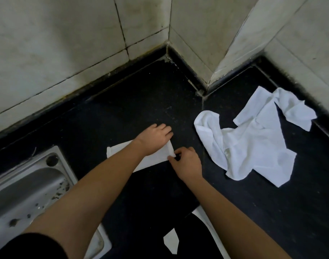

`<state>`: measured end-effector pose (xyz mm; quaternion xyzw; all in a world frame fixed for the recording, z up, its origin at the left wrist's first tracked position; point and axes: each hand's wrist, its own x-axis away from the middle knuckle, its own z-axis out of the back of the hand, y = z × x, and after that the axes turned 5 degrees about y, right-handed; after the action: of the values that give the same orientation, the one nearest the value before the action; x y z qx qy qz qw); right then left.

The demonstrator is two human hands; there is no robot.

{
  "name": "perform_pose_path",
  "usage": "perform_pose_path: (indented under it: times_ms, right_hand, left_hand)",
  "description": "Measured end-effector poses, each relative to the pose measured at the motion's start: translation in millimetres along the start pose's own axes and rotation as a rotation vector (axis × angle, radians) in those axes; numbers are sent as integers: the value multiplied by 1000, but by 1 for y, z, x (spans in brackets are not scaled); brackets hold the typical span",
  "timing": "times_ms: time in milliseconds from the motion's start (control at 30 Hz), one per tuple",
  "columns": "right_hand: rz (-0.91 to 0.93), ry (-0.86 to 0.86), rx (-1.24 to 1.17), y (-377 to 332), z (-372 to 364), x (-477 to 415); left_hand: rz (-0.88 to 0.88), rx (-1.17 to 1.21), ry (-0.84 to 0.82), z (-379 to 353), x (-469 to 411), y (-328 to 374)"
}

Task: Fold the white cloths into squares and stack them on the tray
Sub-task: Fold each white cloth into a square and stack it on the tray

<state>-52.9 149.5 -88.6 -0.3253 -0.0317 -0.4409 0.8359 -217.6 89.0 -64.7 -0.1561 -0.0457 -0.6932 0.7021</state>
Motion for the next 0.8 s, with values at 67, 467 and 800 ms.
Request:
perform_pose_path:
  times_ms: [67, 467, 800]
  right_hand:
    - [-25, -40, -19, -2, 2, -4]
    - [-53, -234, -403, -34, 64, -34]
    - [490, 100, -326, -117, 163, -26]
  left_hand:
    - [24, 14, -10, 0, 2, 0]
    - [395, 356, 89, 31, 46, -29]
    - [643, 478, 752, 122, 109, -59]
